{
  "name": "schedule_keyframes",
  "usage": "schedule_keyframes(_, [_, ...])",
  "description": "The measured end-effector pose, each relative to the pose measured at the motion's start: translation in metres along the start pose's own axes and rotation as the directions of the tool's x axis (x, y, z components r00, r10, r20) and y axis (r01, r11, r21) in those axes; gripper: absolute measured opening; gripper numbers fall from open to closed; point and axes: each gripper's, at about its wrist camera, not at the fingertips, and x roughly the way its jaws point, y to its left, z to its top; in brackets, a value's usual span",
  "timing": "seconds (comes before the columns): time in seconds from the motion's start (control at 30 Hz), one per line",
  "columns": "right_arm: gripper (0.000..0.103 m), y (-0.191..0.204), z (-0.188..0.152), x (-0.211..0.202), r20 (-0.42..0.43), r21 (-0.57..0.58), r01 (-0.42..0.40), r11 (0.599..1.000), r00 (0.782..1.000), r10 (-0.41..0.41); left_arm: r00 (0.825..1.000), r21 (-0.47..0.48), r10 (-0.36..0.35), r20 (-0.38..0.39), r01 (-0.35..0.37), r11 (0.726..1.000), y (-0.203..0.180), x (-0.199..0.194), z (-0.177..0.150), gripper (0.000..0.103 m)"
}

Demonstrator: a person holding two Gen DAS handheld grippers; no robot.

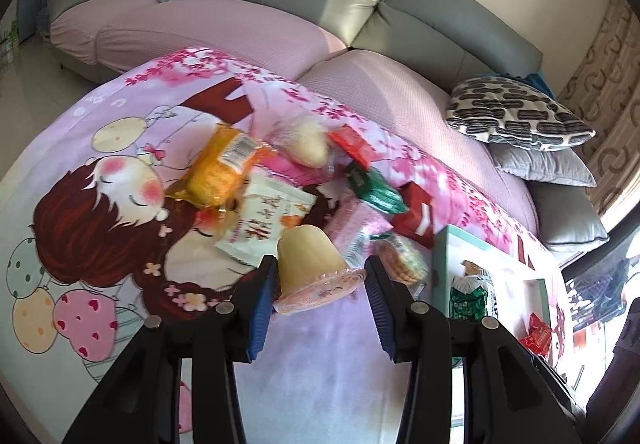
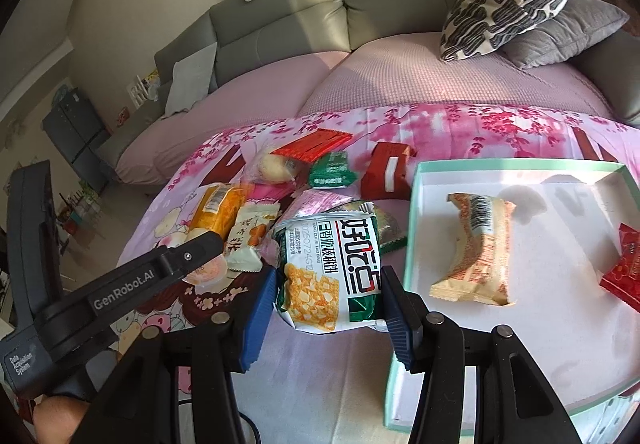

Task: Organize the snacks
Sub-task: 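Carry the jelly cup with the left tool over the tray while the right tool carries the biscuit packet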

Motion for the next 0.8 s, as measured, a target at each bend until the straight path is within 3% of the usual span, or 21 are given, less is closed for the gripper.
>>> schedule_keyframes(0.37, [0.054,-0.085,0.006,-0.04,0.071,0.182,0.114,0.977,0.989,-0.129,0.995,0.128,-0.095,-0.025,0.098,0.987,-0.076,0.002,-0.015,0.046])
schedule_keyframes(0.63, [0.054,-0.15,0.003,-0.08,0.118,0.331,0.209,0.92,0.958,-0.26,0.984,0.256,-0.17,-0.052,0.178,0.95,-0.14,0.002,-0.031,0.046])
schedule_keyframes(0.8, [0.054,-0.168,0.002,-0.093,0.138,0.373,0.221,0.901,0.947,-0.29,0.979,0.337,-0.192,-0.062,0.202,0.92,-0.177,0.004,-0.037,0.046])
